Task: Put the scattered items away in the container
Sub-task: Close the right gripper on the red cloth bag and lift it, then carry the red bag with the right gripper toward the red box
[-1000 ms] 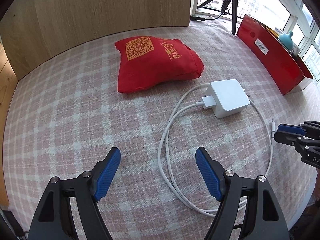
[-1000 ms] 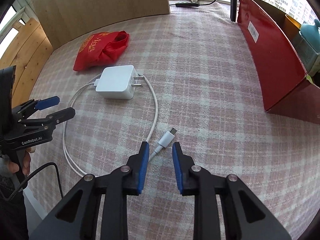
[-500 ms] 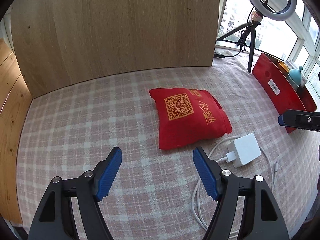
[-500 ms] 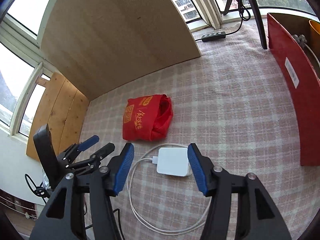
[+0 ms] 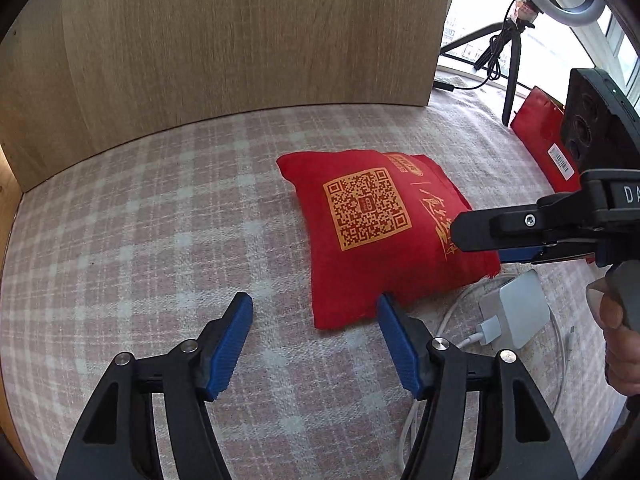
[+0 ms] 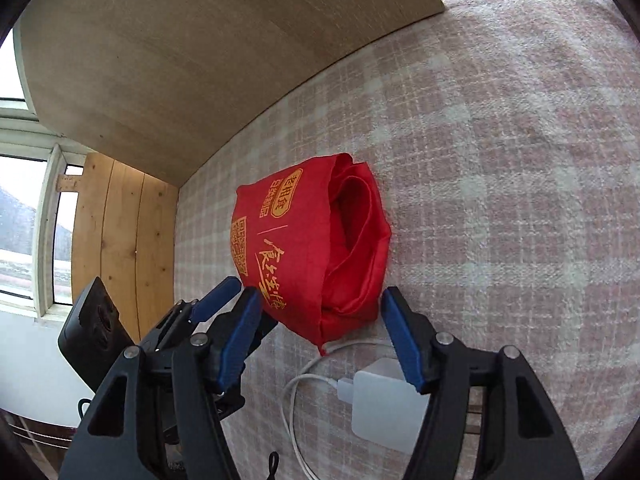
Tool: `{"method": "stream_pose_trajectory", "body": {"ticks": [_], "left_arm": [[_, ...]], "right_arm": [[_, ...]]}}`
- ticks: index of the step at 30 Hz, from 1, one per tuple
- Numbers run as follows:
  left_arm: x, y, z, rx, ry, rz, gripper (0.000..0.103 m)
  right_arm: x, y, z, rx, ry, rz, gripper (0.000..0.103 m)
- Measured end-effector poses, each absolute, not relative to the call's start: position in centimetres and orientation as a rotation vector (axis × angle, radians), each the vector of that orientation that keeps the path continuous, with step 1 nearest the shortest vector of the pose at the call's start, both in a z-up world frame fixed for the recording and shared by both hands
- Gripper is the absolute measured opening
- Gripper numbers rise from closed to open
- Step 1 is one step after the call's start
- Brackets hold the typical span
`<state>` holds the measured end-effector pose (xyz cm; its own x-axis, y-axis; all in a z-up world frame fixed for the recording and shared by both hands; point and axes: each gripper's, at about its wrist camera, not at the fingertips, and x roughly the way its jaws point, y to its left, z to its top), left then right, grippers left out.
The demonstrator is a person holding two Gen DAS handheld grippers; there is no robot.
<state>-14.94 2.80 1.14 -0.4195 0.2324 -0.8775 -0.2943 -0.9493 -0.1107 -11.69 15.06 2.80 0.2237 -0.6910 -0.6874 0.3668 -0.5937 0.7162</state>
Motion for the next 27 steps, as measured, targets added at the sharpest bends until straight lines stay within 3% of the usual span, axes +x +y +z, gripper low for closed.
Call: {"method": "stream_pose_trajectory", "body": {"ticks": [2,3,4,11,13,21,27], "left_arm": [[-14.9,2.8,1.1,-1.475,0.074,2.405,0.062],[-14.9,2.7,1.1,-1.473,0.073,2.406,0.062],[-14.9,2.7,1.2,-1.472,0.073,2.407,0.062],[-14.6,2.8,2.1,-1.442,0.081,2.410,0.059],[-14.3,2.9,2.6,-1.430,0.084,2.419,0.058],[-11.6,3.0,6.1,-1.363,0.052,2.452,0.058],[-7.3,5.8,9.5,-1.279,0.095,2.437,0.058]], "right_arm": [[-11.5,14.8,2.8,1.612,-0.327,-1.514,0.060],[-11.4,14.7,2.9,1.604,-0.327,-1.523,0.052],[-11.4,14.7,3.1,1.589,-0.326,-1.537,0.037],[-9.8,13.8,6.5,1.427,-0.252,-1.620,0.024],[-9.0,13.5,8.0,1.363,-0.207,-1.650,0.017],[-6.5,14.7,13.0,1.206,-0.128,-1.725,0.014],[-4.0,21.3,16.7,1.106,-0.137,-1.766,0.013]]}}
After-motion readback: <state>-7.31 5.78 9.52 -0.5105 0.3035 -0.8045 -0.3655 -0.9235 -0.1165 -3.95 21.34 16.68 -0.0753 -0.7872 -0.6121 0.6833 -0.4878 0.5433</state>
